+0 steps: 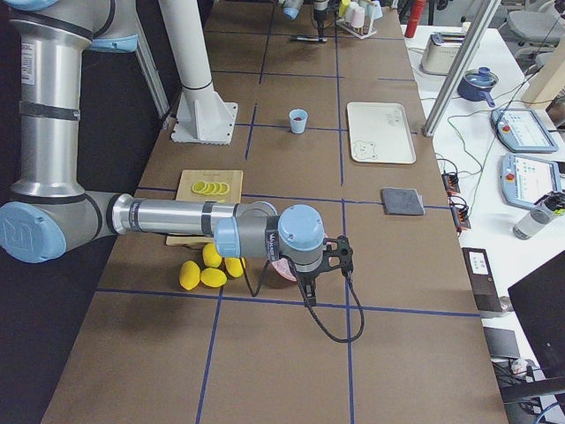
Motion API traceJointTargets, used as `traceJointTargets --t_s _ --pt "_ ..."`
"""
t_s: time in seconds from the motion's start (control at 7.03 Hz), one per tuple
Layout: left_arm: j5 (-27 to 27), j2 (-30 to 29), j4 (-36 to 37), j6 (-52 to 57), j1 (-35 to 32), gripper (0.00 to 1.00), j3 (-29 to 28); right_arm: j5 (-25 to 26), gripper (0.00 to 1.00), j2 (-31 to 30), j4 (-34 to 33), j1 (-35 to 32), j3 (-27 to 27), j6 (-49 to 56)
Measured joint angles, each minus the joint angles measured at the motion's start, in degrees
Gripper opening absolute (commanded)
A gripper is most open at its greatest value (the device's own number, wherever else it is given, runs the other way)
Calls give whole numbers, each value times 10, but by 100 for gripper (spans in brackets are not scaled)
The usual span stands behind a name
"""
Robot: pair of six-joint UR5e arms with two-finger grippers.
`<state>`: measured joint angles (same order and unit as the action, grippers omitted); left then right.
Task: Mash ice and strawberries in cup
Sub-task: 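Lower the left gripper and close it on the metal muddler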
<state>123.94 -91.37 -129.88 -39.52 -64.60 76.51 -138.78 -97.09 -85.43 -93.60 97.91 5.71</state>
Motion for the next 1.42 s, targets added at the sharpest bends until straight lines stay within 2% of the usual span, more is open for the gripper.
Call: traceJointTargets --t_s 1.42 --pt "3 0 -4 2 7 99 -14 0 99 1 1 0 0 0"
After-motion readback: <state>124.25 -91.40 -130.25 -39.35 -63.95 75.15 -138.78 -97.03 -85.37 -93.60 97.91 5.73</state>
